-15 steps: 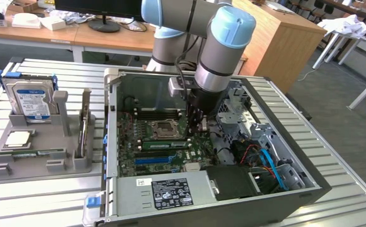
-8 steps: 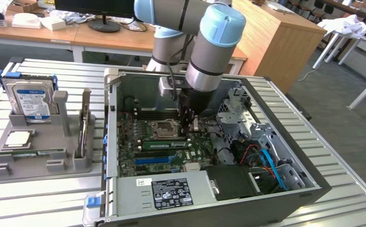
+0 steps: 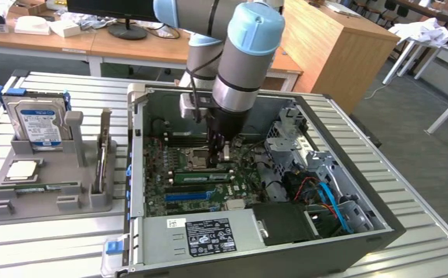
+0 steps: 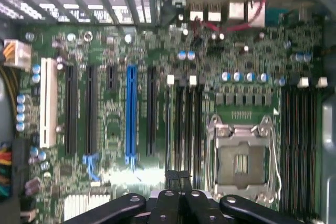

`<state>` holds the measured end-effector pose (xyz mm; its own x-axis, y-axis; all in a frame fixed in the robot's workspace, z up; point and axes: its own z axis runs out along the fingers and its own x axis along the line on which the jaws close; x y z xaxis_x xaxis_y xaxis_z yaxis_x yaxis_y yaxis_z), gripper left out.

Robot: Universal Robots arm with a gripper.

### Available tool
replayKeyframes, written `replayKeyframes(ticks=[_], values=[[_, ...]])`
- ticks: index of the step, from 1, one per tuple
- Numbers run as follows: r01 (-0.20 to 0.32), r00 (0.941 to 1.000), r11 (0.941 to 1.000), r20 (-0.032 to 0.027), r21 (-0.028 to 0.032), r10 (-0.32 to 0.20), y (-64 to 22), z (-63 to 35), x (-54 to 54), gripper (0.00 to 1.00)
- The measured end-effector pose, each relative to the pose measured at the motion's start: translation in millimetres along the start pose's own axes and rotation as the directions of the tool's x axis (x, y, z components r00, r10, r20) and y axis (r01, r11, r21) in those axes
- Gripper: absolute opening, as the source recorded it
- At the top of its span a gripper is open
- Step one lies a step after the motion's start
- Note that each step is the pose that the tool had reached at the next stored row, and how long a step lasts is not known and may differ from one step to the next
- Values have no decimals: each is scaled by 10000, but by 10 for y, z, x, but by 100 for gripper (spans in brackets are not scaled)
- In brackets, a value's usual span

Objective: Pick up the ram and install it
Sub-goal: 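Press down the ram until it locks into place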

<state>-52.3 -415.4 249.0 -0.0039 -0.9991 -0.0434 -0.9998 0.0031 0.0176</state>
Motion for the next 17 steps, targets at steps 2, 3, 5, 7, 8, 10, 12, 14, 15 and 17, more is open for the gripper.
replayKeyframes(ticks=[2,3,5,7,8,10,12,14,15,17], values=[[-1,10000,10000,0,0,1,60,4,0,10],[0,10000,10000,0,-1,0,88,6,0,10],[0,10000,10000,1,1,0,134,10,0,10],[0,10000,10000,0,0,0,171,15,1,10],[-1,10000,10000,-1,0,1,190,17,1,10],[0,10000,10000,-1,0,0,227,22,1,10],[0,10000,10000,-2,0,0,262,27,2,10],[-1,10000,10000,-2,-1,1,291,32,2,10],[0,10000,10000,-3,-2,0,303,34,2,10],[-1,10000,10000,-6,-5,1,323,37,2,10]])
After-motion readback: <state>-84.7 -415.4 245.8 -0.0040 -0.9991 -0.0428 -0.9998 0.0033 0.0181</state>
